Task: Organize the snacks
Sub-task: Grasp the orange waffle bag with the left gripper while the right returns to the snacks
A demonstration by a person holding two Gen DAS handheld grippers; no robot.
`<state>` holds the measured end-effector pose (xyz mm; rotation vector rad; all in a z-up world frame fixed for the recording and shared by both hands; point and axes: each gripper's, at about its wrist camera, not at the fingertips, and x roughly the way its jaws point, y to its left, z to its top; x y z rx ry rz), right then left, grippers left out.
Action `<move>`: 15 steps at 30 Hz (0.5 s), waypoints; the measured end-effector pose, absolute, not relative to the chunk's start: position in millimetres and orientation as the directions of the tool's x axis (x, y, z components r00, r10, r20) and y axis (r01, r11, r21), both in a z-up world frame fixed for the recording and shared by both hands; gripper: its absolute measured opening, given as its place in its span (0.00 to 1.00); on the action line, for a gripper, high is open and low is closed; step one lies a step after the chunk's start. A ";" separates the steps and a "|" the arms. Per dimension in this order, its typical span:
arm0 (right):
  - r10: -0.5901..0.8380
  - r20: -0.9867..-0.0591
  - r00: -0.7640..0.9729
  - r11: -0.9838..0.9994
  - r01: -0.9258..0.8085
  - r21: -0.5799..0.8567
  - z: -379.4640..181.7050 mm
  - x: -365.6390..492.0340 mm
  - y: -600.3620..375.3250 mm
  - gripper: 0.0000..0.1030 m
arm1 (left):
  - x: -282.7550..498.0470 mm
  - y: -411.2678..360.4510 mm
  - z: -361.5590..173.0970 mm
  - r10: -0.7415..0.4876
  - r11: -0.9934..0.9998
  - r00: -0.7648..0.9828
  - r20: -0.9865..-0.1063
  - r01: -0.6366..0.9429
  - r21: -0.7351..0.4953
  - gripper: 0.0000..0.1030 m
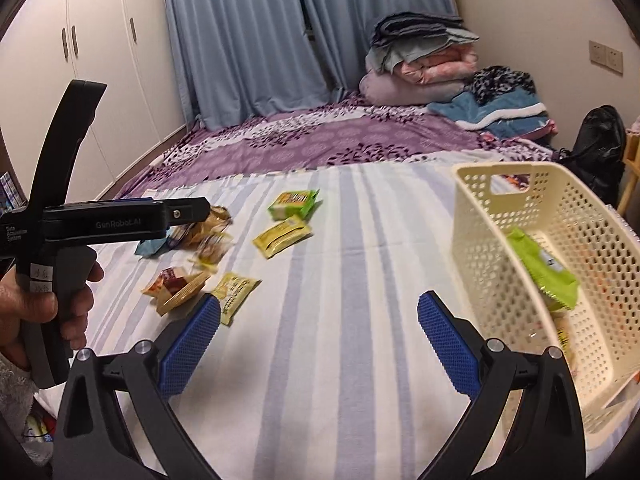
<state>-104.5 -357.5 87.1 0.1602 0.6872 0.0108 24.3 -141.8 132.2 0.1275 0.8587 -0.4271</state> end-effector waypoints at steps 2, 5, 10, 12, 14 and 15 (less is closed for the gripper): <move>0.080 -0.644 0.760 0.987 0.032 0.160 83.7 -101.2 -351.5 0.95 | 27.6 -126.9 123.3 -0.298 0.916 0.564 -0.770 0.397 -0.064 0.97; 0.091 -0.662 0.744 0.988 0.018 0.156 78.2 -96.8 -340.0 0.95 | 33.9 -109.2 106.5 -0.279 0.924 0.536 -0.797 0.377 -0.069 0.97; 0.114 -0.689 0.716 0.985 0.007 0.170 68.4 -88.0 -329.8 0.95 | 39.8 -89.4 76.7 -0.306 0.920 0.468 -0.829 0.371 -0.130 0.97; 0.120 -0.698 0.706 0.985 0.003 0.173 66.0 -84.6 -326.8 0.95 | 40.3 -85.6 67.5 -0.306 0.916 0.456 -0.835 0.379 -0.129 0.97; 0.129 -0.708 0.695 0.984 -0.002 0.177 63.1 -81.7 -323.5 0.95 | 40.9 -84.7 59.3 -0.305 0.913 0.440 -0.845 0.388 -0.128 0.97; 0.133 -0.712 0.689 0.984 -0.004 0.180 62.2 -79.4 -322.6 0.95 | 41.7 -83.3 55.0 -0.309 0.910 0.430 -0.849 0.392 -0.133 0.97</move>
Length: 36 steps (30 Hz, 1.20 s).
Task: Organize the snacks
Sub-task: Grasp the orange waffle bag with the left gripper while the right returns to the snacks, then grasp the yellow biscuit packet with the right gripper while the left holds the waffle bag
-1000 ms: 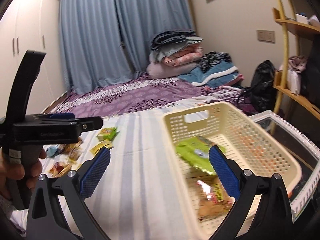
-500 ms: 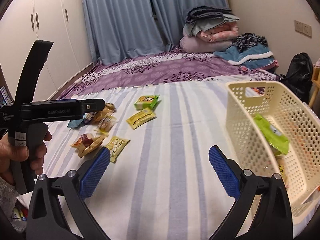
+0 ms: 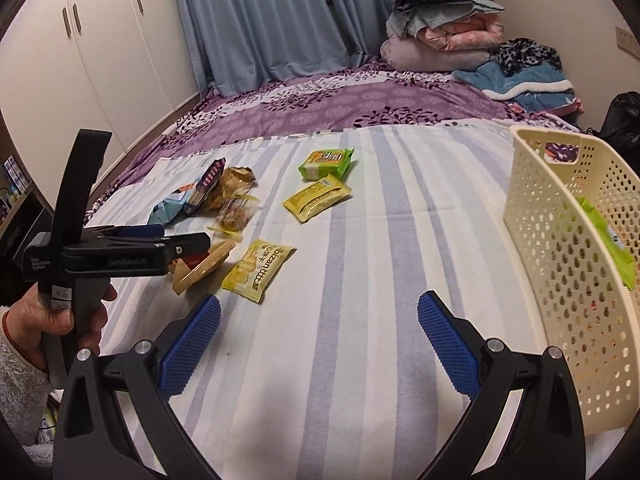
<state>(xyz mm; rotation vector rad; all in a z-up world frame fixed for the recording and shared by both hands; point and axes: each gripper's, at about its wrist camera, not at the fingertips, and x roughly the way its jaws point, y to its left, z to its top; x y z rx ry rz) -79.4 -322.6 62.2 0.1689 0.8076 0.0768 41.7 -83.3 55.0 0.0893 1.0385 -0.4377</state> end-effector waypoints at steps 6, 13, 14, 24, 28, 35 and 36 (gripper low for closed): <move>0.139 -0.734 0.665 0.984 -0.011 0.177 54.3 -72.9 -314.4 0.95 | 47.0 -78.4 38.5 -0.289 0.913 0.422 -0.860 0.390 -0.116 0.97; 0.151 -0.759 0.633 0.983 -0.014 0.183 44.2 -61.1 -308.3 0.95 | 54.0 -68.8 20.6 -0.294 0.917 0.393 -0.872 0.374 -0.141 0.97; 0.153 -0.763 0.628 0.983 -0.016 0.184 42.3 -59.1 -307.4 0.95 | 54.4 -68.1 18.5 -0.295 0.917 0.389 -0.873 0.372 -0.144 0.97; 0.159 -0.789 0.594 0.986 -0.050 0.160 28.8 -39.8 -291.3 0.95 | 47.8 -63.8 15.9 -0.319 0.910 0.413 -0.853 0.383 -0.155 0.85; 0.160 -0.797 0.583 0.987 -0.075 0.143 23.0 -27.3 -281.0 0.95 | 43.5 -54.9 24.4 -0.317 0.915 0.455 -0.832 0.377 -0.142 0.79; 0.174 -0.818 0.548 0.984 -0.133 0.121 8.2 -0.6 -252.8 0.95 | 40.4 -34.4 46.5 -0.297 0.930 0.519 -0.802 0.347 -0.119 0.78; 0.168 -0.821 0.545 0.984 -0.136 0.111 6.6 3.1 -248.3 0.95 | 40.6 -30.6 49.8 -0.293 0.933 0.526 -0.798 0.339 -0.118 0.78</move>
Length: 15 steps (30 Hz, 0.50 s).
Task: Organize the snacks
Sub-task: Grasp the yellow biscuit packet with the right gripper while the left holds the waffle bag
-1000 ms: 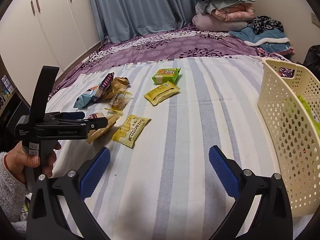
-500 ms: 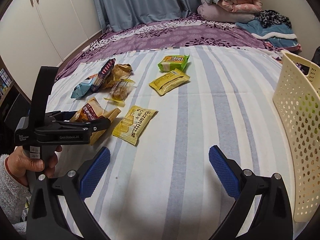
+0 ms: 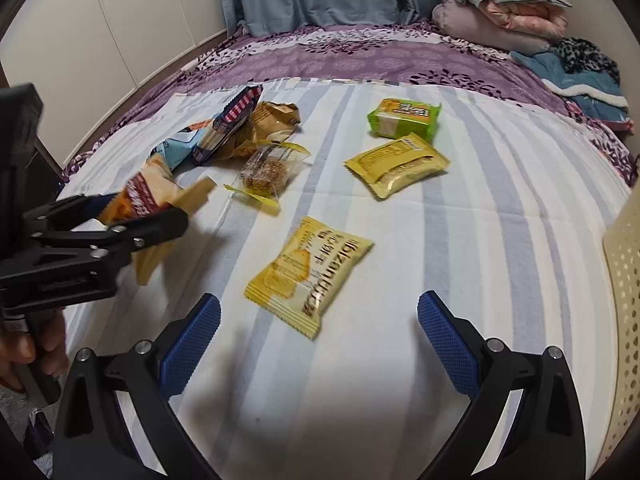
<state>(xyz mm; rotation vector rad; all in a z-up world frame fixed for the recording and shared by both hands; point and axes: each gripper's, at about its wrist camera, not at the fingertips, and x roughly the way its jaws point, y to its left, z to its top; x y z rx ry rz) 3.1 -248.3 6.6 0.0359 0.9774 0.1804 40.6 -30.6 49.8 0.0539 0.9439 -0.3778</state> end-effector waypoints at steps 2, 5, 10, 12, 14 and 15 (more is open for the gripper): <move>0.147 -0.828 0.542 0.987 -0.136 0.086 3.5 9.6 -240.9 0.95 | 41.5 -23.8 55.8 -0.285 0.939 0.540 -0.792 0.322 -0.119 0.78; 0.119 -0.840 0.530 0.989 -0.133 0.056 -1.6 19.3 -233.5 0.95 | 41.5 -15.6 61.7 -0.282 0.945 0.557 -0.782 0.301 -0.126 0.78; 0.068 -0.856 0.512 0.993 -0.121 0.007 -12.2 31.2 -227.1 0.85 | 40.0 -7.8 65.0 -0.287 0.948 0.564 -0.774 0.283 -0.146 0.78; 0.051 -0.848 0.528 0.992 -0.122 -0.016 -12.7 32.5 -225.1 0.78 | 38.6 -7.3 64.6 -0.289 0.948 0.565 -0.773 0.283 -0.147 0.78; 0.051 -0.840 0.540 0.990 -0.138 -0.028 -11.8 32.2 -224.0 0.71 | 38.0 -5.1 65.5 -0.290 0.949 0.569 -0.769 0.276 -0.154 0.78; 0.055 -0.838 0.542 0.989 -0.143 -0.027 -11.1 31.8 -224.1 0.65 | 37.5 -3.8 65.5 -0.293 0.949 0.570 -0.768 0.272 -0.160 0.78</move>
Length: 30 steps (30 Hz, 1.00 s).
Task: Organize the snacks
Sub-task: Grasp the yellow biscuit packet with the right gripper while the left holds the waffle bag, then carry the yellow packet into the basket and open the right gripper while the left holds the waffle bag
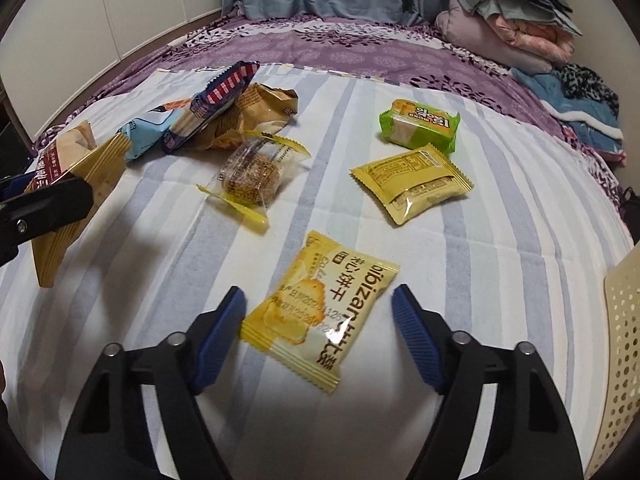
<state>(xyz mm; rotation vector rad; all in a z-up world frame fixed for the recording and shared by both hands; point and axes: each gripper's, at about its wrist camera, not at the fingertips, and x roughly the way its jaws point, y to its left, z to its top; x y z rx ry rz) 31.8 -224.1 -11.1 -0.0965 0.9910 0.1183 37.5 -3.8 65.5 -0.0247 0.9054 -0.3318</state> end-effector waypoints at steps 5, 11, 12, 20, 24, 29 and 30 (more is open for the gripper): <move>0.078 -0.834 0.547 0.988 -0.156 -0.010 -7.6 28.9 -230.3 0.55 | 36.9 -1.3 65.9 -0.296 0.950 0.571 -0.766 0.263 -0.170 0.78; 0.087 -0.823 0.562 0.992 -0.127 0.018 2.4 23.5 -249.3 0.46 | 35.6 0.5 68.0 -0.297 0.949 0.577 -0.761 0.264 -0.170 0.78; 0.086 -0.821 0.564 0.992 -0.122 0.020 3.8 22.7 -252.5 0.43 | 35.2 0.4 68.7 -0.297 0.949 0.578 -0.760 0.264 -0.170 0.78; 0.081 -0.808 0.583 0.996 -0.086 0.038 12.6 20.5 -267.9 0.43 | 28.5 -9.7 77.8 -0.306 0.945 0.585 -0.751 0.284 -0.164 0.78; 0.087 -0.799 0.595 0.995 -0.087 0.044 16.6 17.6 -267.2 0.43 | 24.3 -13.1 82.7 -0.310 0.942 0.590 -0.746 0.294 -0.160 0.78; 0.088 -0.766 0.636 0.996 -0.073 0.054 34.3 11.9 -271.6 0.43 | 20.7 -16.9 89.4 -0.310 0.942 0.597 -0.740 0.301 -0.151 0.78; 0.086 -0.760 0.644 0.996 -0.068 0.055 38.3 10.8 -273.0 0.43 | 19.8 -18.0 91.1 -0.310 0.941 0.599 -0.738 0.302 -0.151 0.78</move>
